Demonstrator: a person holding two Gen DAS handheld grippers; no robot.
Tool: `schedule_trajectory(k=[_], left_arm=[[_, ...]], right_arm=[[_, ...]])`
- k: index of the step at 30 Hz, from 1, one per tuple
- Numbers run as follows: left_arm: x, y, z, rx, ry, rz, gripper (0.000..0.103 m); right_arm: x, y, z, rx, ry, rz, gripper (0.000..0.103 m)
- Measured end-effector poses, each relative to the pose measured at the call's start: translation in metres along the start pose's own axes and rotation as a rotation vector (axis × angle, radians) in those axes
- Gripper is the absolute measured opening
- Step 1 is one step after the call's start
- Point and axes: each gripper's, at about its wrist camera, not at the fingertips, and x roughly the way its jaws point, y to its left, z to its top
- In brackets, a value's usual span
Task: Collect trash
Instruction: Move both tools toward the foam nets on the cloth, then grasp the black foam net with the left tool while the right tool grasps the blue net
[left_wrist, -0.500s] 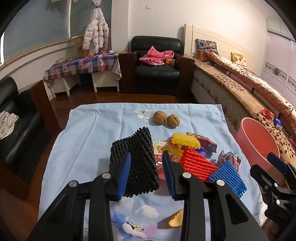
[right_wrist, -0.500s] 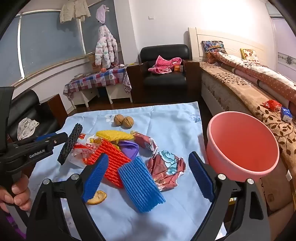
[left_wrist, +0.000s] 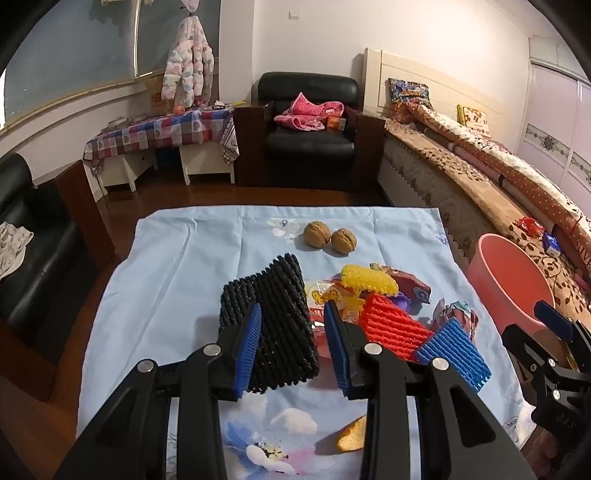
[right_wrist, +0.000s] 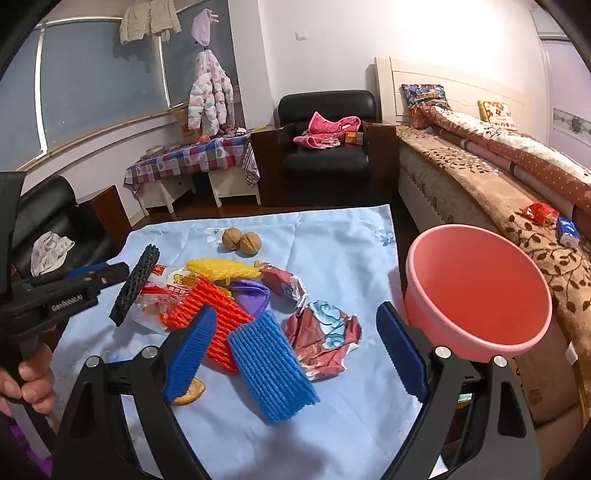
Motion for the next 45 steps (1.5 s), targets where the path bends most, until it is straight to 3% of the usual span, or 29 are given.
schedule_trajectory(k=[8,13,27,45], left_arm=[[-0.014,0.021,0.004,-0.026,-0.003,-0.042,0.035],[-0.019,0.030,-0.003,-0.046,0.017,-0.060,0.042],[-0.002,0.011,-0.006,-0.038,0.070,-0.094,0.043],[0.028,0.010,-0.016,-0.022,0.124,-0.023,0.042]], right_arm=[[-0.005,-0.013,-0.001,0.038,0.010,-0.011,0.084],[-0.005,-0.016,-0.004,0.045,0.019,-0.004,0.084],[0.003,-0.014,-0.010,0.029,0.054,0.028,0.078],[0.031,-0.021,-0.026,0.048,0.186,0.121,0.060]])
